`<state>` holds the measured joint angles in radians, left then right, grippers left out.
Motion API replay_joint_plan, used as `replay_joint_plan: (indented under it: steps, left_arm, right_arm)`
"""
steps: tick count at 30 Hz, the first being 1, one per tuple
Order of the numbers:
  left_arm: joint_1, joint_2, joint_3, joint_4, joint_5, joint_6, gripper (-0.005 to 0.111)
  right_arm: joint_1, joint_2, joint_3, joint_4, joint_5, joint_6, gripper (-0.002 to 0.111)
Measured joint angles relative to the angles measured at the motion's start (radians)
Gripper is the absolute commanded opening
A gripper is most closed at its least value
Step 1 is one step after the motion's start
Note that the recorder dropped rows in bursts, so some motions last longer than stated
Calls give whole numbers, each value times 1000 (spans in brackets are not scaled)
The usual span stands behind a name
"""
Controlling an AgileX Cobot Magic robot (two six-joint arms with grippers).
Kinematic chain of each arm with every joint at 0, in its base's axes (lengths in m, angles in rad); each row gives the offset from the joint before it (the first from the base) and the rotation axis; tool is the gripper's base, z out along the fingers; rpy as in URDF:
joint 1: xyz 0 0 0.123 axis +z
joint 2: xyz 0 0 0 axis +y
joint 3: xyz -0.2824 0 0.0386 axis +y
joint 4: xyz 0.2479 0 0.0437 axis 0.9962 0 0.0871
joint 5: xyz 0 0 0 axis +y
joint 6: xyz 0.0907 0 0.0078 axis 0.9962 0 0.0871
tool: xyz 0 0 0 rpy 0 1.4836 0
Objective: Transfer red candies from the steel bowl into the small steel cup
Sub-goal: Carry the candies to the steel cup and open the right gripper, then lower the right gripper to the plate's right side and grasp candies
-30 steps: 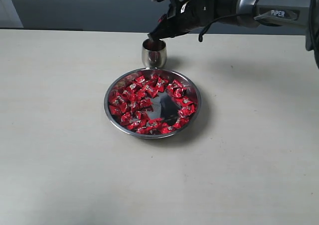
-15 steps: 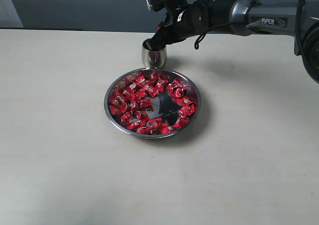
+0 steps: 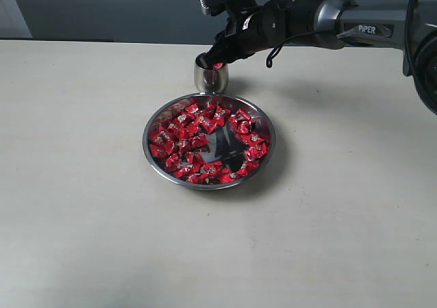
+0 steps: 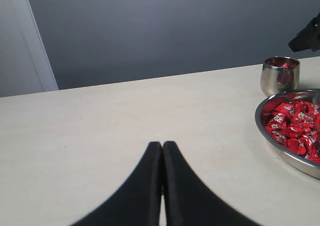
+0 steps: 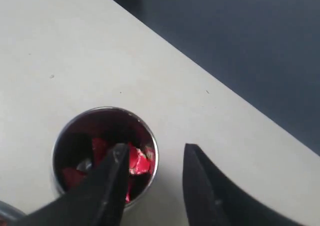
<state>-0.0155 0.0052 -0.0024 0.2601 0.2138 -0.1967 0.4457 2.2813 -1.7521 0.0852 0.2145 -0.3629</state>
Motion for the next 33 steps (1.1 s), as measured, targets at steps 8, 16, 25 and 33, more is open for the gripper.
replay_joint_plan:
  steps: [8, 16, 25, 33]
  left_arm:
    - [0, 0, 0, 0, 0, 0, 0]
    - [0, 0, 0, 0, 0, 0, 0]
    - [0, 0, 0, 0, 0, 0, 0]
    - [0, 0, 0, 0, 0, 0, 0]
  right_arm:
    - [0, -5, 0, 0, 45, 0, 37]
    - [0, -97, 0, 3, 451, 0, 37]
    - [0, -88, 0, 63, 653, -2, 37]
    - [0, -34, 0, 137, 693, -39, 37]
